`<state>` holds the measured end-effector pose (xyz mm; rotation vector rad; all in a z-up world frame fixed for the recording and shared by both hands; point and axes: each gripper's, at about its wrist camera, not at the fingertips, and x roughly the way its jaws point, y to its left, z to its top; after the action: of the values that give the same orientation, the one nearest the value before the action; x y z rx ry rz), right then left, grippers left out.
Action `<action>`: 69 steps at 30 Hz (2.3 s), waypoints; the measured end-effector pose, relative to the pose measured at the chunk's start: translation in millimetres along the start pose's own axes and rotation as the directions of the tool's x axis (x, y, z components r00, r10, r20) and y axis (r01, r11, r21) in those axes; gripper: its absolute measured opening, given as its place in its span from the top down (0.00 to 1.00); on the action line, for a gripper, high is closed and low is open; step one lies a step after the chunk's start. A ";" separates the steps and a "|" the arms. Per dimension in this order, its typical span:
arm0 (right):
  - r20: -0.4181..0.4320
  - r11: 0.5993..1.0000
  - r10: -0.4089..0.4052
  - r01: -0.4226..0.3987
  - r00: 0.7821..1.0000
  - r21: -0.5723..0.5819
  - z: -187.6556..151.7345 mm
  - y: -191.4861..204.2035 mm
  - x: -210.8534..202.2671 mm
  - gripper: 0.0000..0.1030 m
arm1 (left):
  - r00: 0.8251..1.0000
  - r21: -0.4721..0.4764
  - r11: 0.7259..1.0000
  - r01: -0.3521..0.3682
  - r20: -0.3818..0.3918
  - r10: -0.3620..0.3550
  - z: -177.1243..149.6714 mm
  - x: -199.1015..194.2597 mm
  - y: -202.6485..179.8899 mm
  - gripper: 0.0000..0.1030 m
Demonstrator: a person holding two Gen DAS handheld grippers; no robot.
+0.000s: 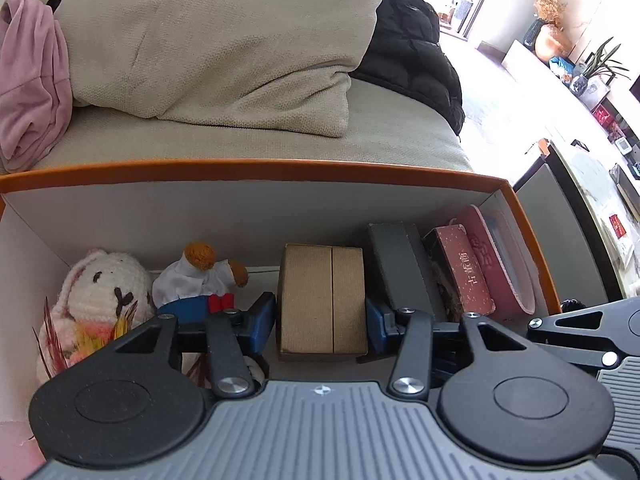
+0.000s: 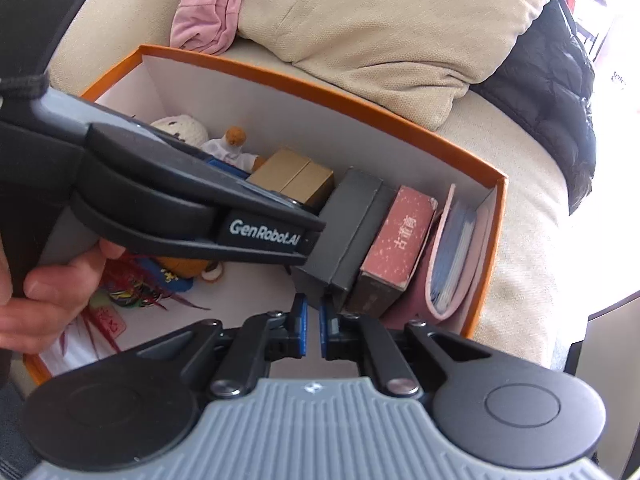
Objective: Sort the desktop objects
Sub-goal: 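Open both grippers to release the box and case inside the shoebox, then reach both grippers down toward the Vaseline tube and pink tube toy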
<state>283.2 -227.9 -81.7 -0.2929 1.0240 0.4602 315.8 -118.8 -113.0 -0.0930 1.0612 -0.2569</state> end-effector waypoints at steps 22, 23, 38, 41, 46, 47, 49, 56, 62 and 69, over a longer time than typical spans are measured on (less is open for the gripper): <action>-0.004 0.998 0.058 -0.058 0.998 -0.028 -5.4 3.2 -3.0 0.90 | 0.992 -0.147 0.983 0.106 -0.056 -0.115 1.8 -9.3 29.9 0.67; -0.003 0.998 0.058 -0.058 0.998 -0.032 -4.7 3.2 -1.6 0.90 | 0.992 -0.146 0.983 0.111 -0.052 -0.119 2.5 -8.3 30.3 0.67; 0.019 0.999 0.034 -0.034 0.999 -0.024 -0.8 5.6 1.0 0.91 | 0.991 -0.107 0.986 0.126 -0.033 -0.130 4.6 -17.2 27.8 0.69; 0.051 0.999 0.035 -0.034 0.998 -0.023 -5.4 8.6 -17.9 0.90 | 0.991 -0.075 0.988 0.135 -0.002 -0.135 1.4 -41.2 24.2 0.69; 0.161 0.998 0.068 -0.064 0.985 -0.027 -24.9 21.1 -63.9 0.89 | 0.987 0.037 0.991 0.129 0.088 -0.132 -15.8 -105.9 11.6 0.69; 0.184 0.997 0.080 -0.075 0.980 -0.032 -30.6 24.5 -73.8 0.89 | 0.987 0.060 0.991 0.117 0.104 -0.122 -22.0 -117.7 9.6 0.69; 0.221 0.994 0.103 -0.096 0.970 -0.043 -41.9 34.5 -93.1 0.89 | 0.987 0.117 0.990 0.082 0.130 -0.097 -38.1 -141.8 4.7 0.69; 0.260 0.979 0.205 -0.203 0.944 -0.033 -86.9 66.9 -131.4 0.89 | 0.988 0.217 0.976 0.024 0.146 -0.057 -112.9 -198.0 2.3 0.69; 0.195 0.958 0.276 -0.285 0.941 0.018 -131.0 96.9 -124.5 0.89 | 0.999 0.199 0.980 -0.030 0.029 0.025 -172.7 -191.4 7.3 0.69; 0.101 0.958 0.271 -0.279 0.957 0.072 -171.8 123.8 -88.1 0.76 | 0.986 0.029 0.994 -0.108 -0.123 0.110 -212.1 -155.3 45.9 0.43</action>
<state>54.3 -216.7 -92.5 -0.0505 0.9974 0.6732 66.7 -25.0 -93.3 0.0019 1.1837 -0.1774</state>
